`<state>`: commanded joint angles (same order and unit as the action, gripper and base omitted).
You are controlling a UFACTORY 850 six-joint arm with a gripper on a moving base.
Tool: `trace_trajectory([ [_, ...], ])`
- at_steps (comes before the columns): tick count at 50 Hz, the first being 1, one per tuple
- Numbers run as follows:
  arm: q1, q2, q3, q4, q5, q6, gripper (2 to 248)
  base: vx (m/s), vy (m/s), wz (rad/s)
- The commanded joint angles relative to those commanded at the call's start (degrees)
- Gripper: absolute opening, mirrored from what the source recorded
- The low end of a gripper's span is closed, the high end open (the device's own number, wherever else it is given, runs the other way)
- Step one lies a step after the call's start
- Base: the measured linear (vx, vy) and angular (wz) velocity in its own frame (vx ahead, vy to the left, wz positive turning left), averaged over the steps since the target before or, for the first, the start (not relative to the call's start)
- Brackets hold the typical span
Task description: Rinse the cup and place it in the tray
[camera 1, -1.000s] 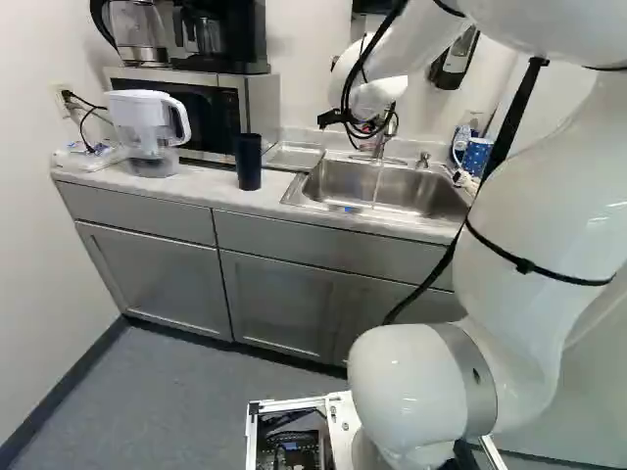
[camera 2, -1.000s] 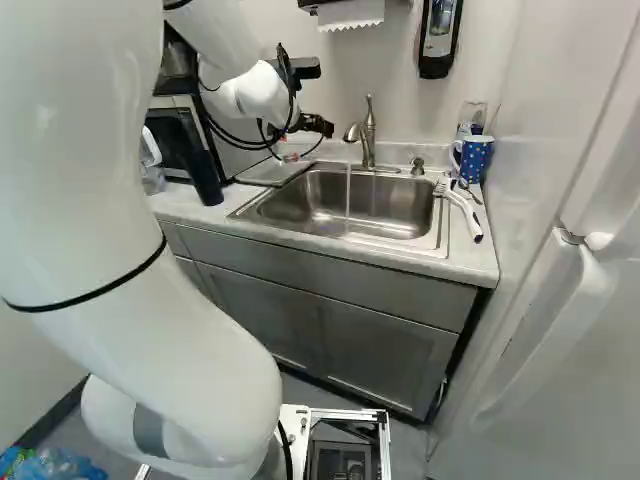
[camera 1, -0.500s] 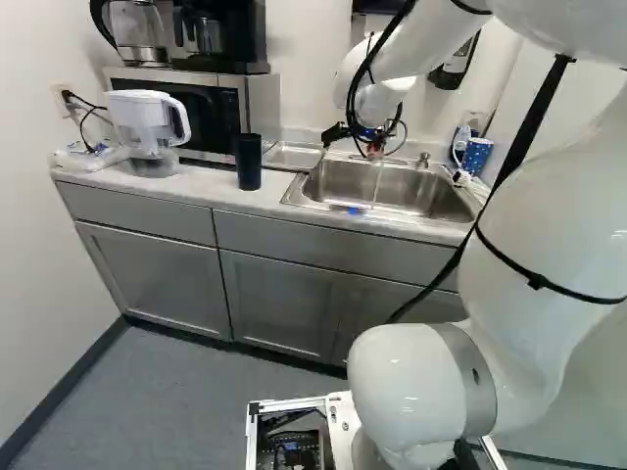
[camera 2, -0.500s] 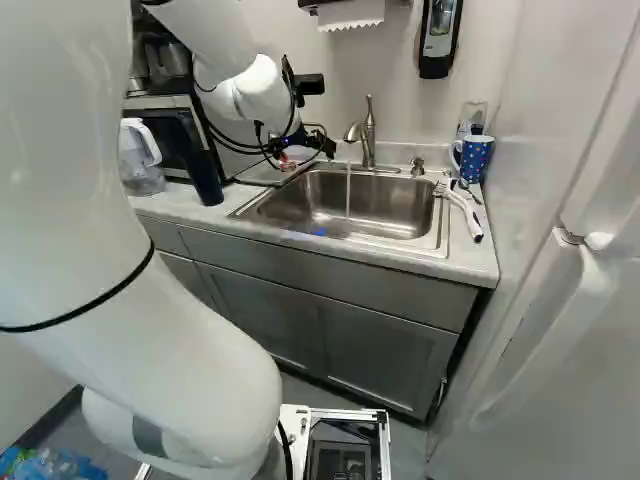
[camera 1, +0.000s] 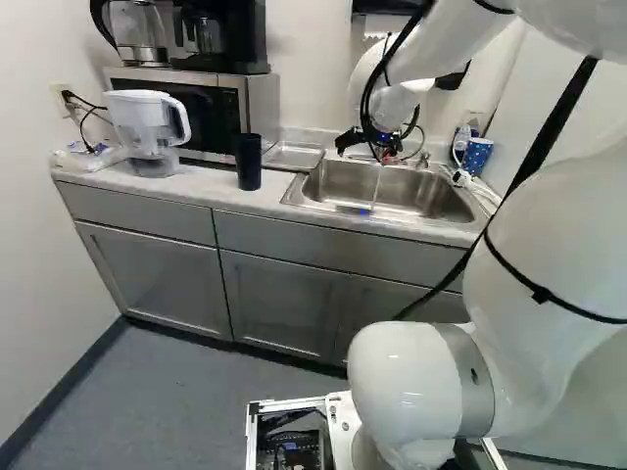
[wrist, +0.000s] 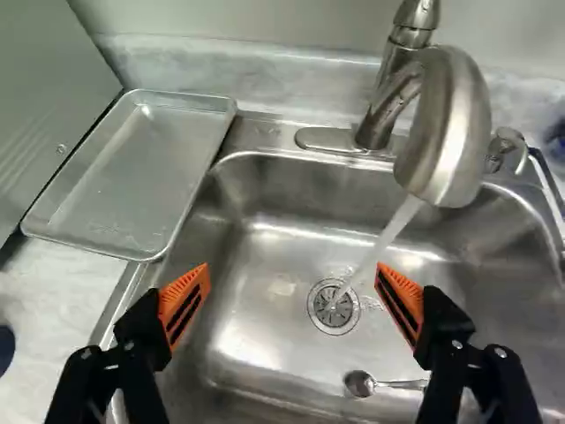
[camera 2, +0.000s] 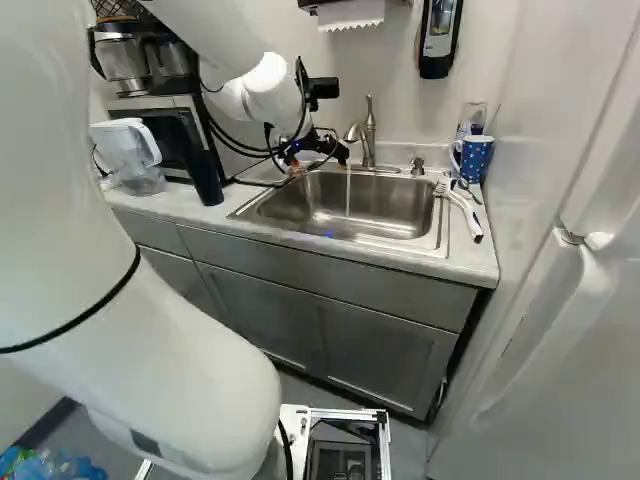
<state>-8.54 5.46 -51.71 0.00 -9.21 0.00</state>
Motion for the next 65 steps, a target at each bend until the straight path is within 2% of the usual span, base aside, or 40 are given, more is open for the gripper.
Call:
trace_trajectory([
  [25,-4.8,4.0,3.8,0.0,0.0,0.0,247,0.000,0.000,0.000],
  [65,-4.9,4.1,3.8,0.0,0.0,0.0,247,0.000,0.000,0.000],
])
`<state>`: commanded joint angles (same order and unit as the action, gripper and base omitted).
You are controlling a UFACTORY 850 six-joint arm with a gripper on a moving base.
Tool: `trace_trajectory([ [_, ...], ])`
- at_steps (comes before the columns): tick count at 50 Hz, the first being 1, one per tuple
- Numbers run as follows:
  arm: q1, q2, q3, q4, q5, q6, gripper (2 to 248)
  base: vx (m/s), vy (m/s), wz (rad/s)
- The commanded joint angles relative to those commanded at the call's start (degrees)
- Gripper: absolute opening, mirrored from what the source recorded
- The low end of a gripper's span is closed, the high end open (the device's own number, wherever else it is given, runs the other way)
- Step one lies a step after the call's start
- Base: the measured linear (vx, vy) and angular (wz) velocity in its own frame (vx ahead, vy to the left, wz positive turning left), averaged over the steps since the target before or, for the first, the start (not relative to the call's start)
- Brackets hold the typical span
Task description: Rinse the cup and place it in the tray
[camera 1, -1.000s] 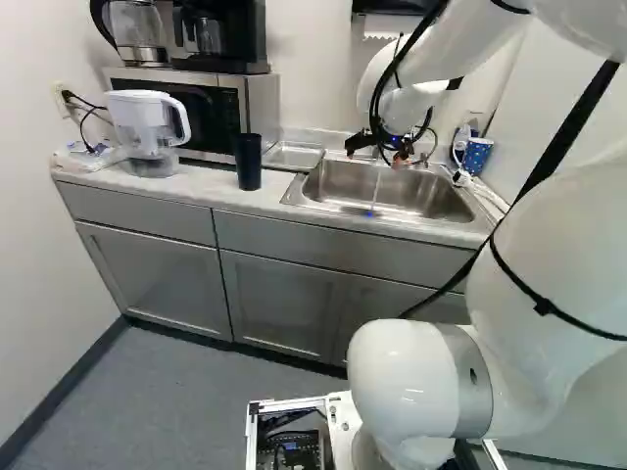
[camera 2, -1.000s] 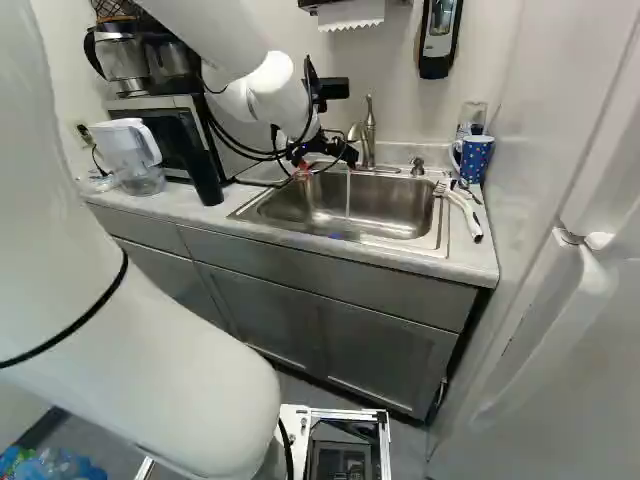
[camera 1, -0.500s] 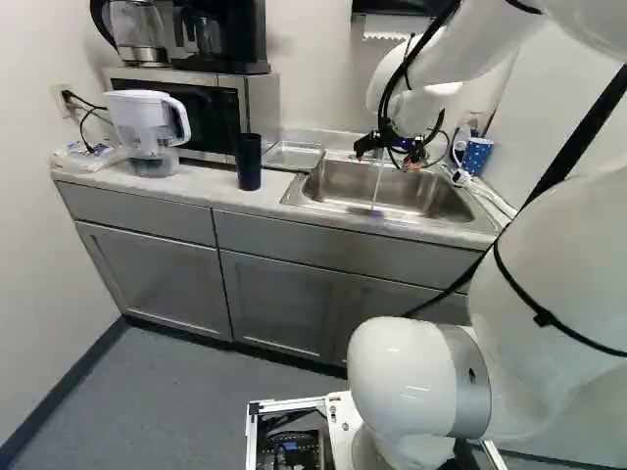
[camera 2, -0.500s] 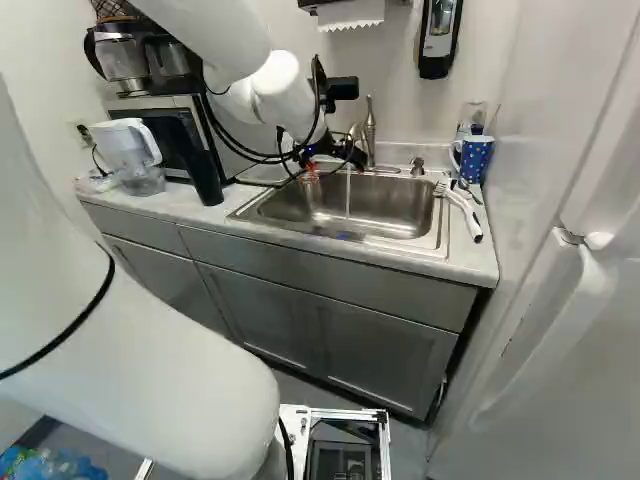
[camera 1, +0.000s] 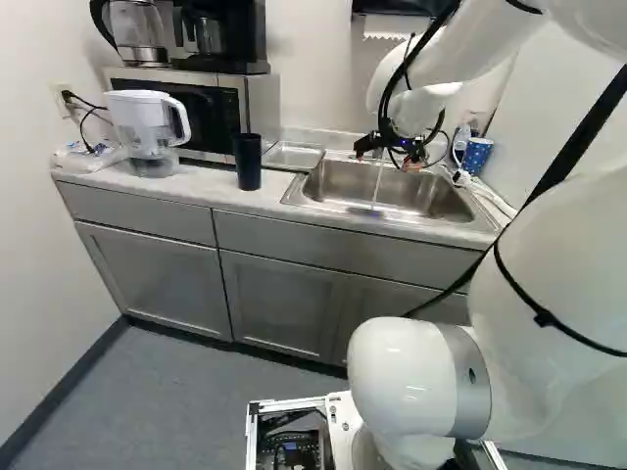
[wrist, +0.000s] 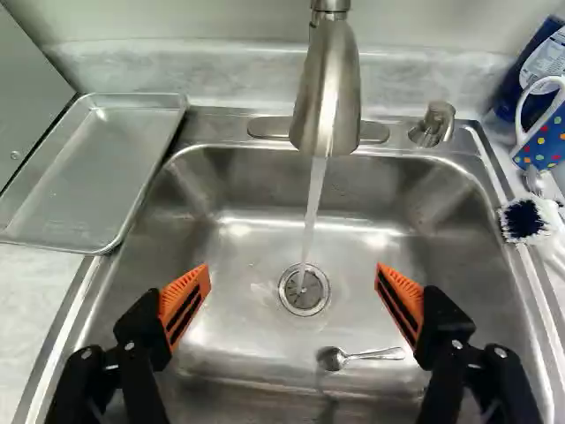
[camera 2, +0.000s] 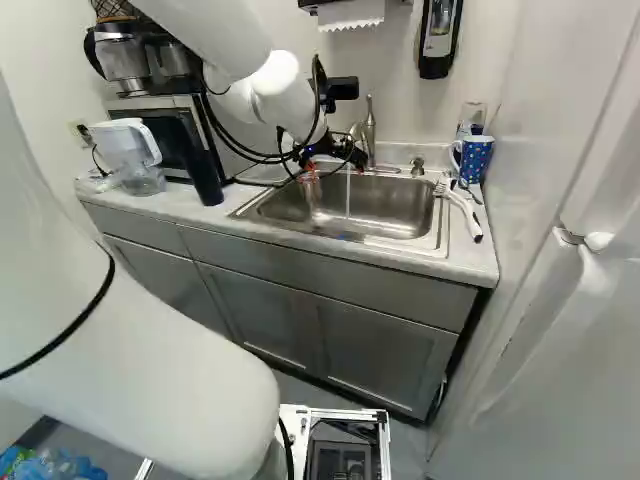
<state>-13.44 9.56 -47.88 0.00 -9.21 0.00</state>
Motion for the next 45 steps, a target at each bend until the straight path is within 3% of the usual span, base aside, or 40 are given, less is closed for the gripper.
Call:
trace_trajectory([
  [25,0.2,0.1,0.1,0.0,0.0,0.0,247,0.000,0.000,0.000],
  [45,1.8,0.7,0.6,0.0,0.0,0.0,247,0.000,0.000,0.000],
])
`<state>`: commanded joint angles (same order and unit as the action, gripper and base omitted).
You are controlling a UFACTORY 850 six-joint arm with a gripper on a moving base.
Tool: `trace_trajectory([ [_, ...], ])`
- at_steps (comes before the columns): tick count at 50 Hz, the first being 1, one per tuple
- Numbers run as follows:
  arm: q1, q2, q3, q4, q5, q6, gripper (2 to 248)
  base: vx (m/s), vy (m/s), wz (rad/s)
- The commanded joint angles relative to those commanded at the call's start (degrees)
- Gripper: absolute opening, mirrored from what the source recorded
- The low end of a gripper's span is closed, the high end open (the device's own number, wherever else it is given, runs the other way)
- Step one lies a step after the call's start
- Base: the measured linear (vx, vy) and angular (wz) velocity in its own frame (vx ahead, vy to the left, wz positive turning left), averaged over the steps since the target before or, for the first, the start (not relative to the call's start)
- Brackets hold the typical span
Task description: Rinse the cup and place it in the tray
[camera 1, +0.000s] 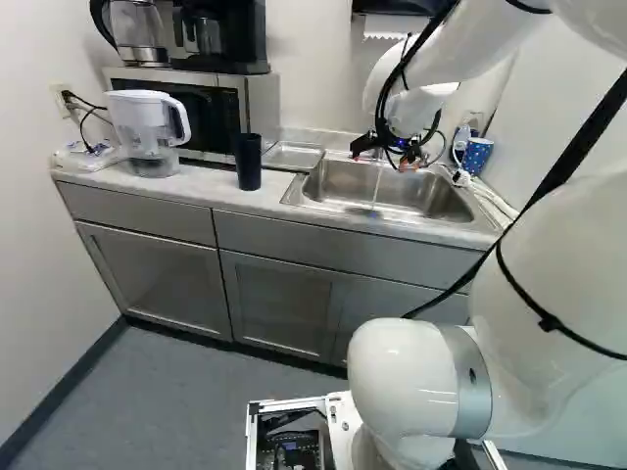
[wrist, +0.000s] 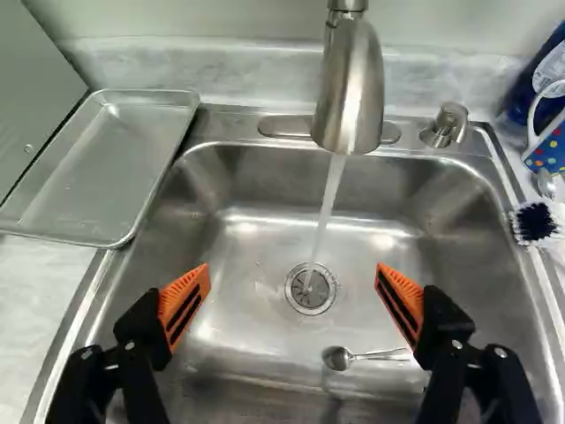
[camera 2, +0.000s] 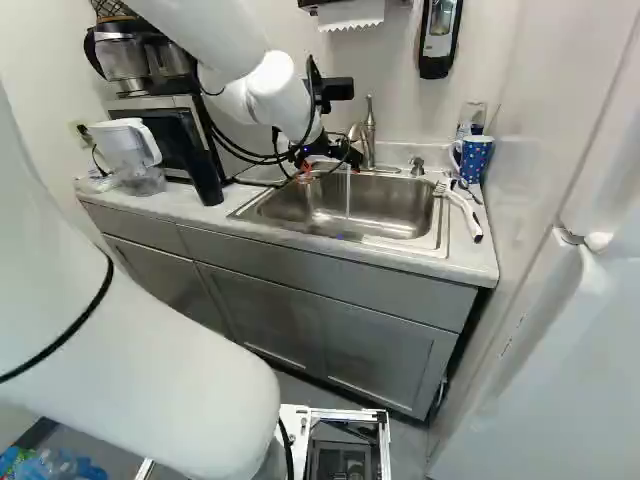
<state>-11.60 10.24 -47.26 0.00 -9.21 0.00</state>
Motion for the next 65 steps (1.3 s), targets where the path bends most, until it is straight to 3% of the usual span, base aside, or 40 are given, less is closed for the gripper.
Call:
trace_trajectory([
  [65,13.0,2.0,1.8,0.0,0.0,0.0,247,0.000,0.000,0.000],
])
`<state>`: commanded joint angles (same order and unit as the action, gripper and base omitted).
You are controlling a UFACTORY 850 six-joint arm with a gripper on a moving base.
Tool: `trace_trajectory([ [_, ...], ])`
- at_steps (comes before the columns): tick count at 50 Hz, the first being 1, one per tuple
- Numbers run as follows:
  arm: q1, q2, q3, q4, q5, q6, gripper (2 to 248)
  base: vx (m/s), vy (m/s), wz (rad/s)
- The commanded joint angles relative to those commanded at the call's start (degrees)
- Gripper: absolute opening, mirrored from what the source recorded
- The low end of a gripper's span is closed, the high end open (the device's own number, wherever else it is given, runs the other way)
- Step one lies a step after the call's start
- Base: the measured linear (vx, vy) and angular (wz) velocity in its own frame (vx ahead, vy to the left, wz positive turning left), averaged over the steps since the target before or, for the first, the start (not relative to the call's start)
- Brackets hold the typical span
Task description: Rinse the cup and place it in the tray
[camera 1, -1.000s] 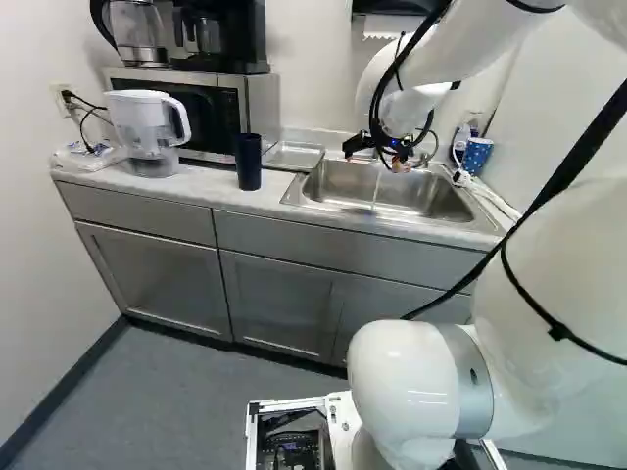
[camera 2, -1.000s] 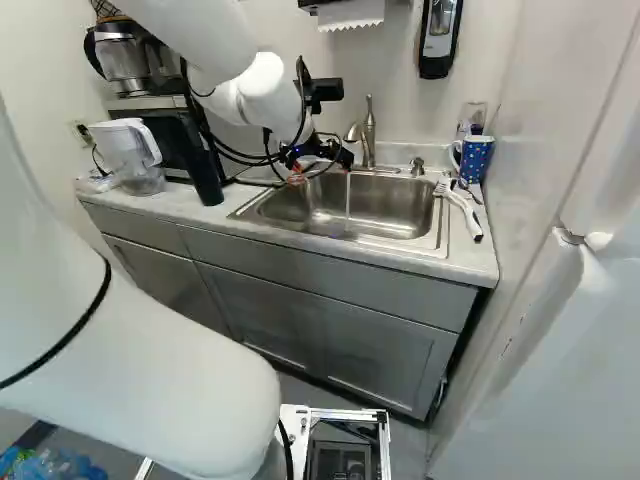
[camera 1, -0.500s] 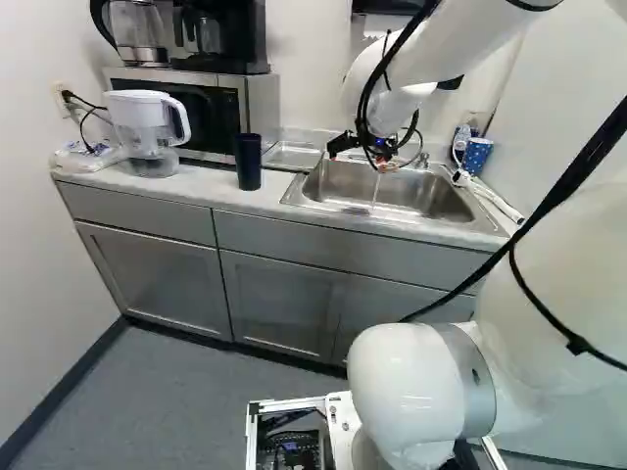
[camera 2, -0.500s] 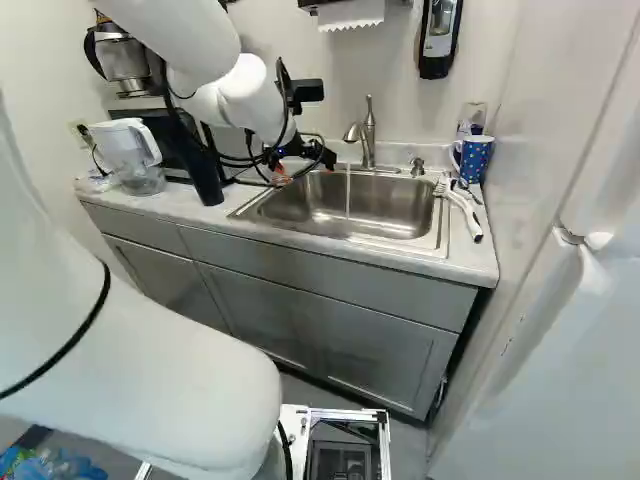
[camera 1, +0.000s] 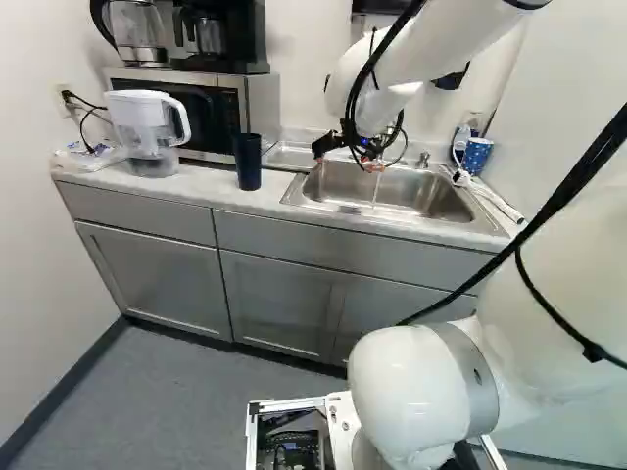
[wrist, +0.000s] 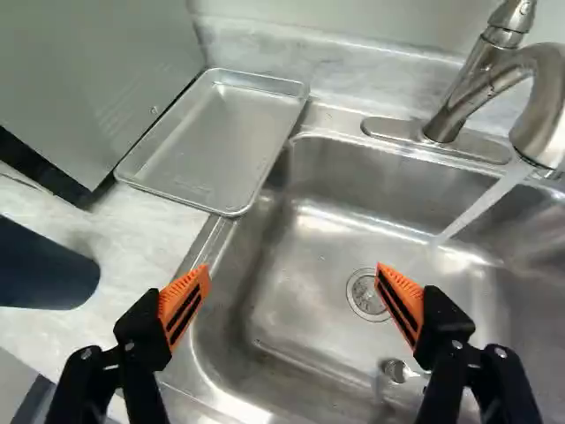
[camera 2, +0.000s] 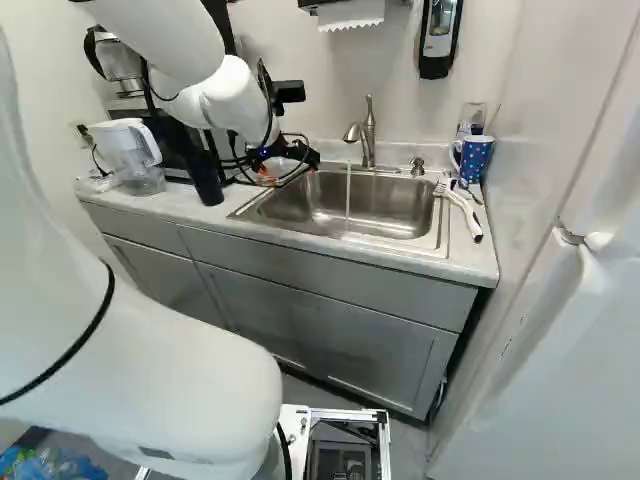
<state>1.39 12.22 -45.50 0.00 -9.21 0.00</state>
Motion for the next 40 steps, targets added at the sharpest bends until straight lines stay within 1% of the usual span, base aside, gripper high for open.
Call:
trace_trajectory([
  [40,8.4,1.5,1.3,0.0,0.0,0.0,247,0.000,0.000,0.000],
])
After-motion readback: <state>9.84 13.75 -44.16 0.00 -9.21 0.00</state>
